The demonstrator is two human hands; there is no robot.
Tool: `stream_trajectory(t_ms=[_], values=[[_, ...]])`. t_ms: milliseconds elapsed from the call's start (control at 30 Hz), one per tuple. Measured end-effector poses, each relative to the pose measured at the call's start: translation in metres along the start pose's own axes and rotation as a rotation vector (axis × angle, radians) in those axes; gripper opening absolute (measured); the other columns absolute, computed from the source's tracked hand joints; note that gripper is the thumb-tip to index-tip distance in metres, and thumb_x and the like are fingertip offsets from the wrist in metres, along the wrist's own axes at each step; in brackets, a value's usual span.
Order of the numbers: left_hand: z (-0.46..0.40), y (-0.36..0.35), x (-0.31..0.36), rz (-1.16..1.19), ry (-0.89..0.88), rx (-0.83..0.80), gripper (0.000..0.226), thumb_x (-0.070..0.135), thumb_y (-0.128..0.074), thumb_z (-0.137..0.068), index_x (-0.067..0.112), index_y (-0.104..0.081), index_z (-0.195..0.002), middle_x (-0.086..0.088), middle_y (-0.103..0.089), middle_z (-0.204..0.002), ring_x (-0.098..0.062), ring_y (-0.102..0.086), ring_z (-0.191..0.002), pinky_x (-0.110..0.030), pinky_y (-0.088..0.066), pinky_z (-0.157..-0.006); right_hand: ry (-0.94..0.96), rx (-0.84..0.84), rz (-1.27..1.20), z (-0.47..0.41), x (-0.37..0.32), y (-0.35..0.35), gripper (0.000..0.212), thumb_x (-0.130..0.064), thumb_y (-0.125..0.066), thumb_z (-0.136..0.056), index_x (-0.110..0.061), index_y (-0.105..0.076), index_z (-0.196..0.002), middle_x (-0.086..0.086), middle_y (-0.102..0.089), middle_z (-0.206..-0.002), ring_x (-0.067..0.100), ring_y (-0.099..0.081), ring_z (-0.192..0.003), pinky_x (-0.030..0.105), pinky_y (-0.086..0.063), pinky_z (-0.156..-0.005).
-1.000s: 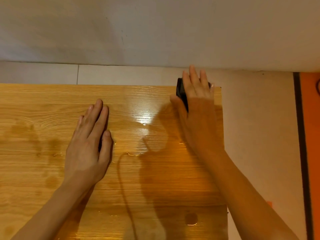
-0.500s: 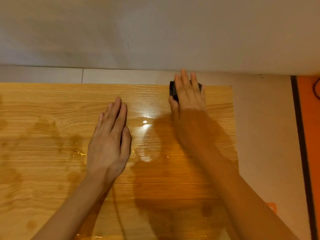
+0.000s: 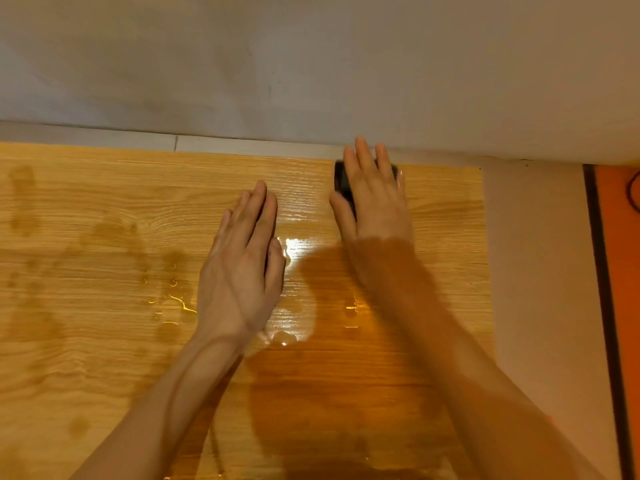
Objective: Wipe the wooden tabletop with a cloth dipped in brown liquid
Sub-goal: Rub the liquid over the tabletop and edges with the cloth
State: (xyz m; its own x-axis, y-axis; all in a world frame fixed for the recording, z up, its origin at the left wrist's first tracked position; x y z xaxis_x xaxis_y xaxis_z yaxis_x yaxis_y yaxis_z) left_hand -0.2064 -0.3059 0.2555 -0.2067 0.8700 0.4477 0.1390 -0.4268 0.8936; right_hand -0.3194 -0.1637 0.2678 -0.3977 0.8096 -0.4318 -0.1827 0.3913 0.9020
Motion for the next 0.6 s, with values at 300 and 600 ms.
stream_trajectory(t_ms=[300,600], values=[[-0.001,0.0,0.002,-0.003,0.007,0.011,0.054,0.024,-0.028,-0.106,0.009,-0.027,-0.158,-0.002,-0.018,-0.168,-0.016,-0.014,-0.156,-0.034,-0.009,-0.128,0.105,-0.058,0.06,0.001,-0.014,-0.006,0.055,-0.024,-0.045,-0.102,-0.011,-0.026,-0.152,0.006,-0.02,-0.161,0.024,-0.01,-0.15,0.045,-0.01,-0.122],[0.003,0.016,-0.004,0.237,0.031,0.01,0.052,0.017,-0.044,-0.102,0.013,-0.04,-0.154,0.002,-0.03,-0.164,-0.009,-0.019,-0.154,-0.033,-0.009,-0.128,0.202,-0.16,0.088,0.107,-0.027,-0.006,0.062,-0.025,-0.04,-0.099,-0.017,-0.015,-0.155,0.001,-0.006,-0.164,0.022,0.002,-0.151,0.047,-0.011,-0.122]])
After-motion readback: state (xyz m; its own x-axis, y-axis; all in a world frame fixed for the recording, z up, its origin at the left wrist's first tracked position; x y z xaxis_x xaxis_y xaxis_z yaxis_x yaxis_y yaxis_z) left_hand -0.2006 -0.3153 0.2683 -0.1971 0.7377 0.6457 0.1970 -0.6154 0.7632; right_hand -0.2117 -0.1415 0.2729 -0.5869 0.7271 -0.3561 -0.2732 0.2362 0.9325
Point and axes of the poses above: each hand's wrist, its own z-axis away from the middle knuckle, its own y-axis out of the back of the hand, x = y × z, the point moved 1 cm from there along -z, towards the middle knuckle
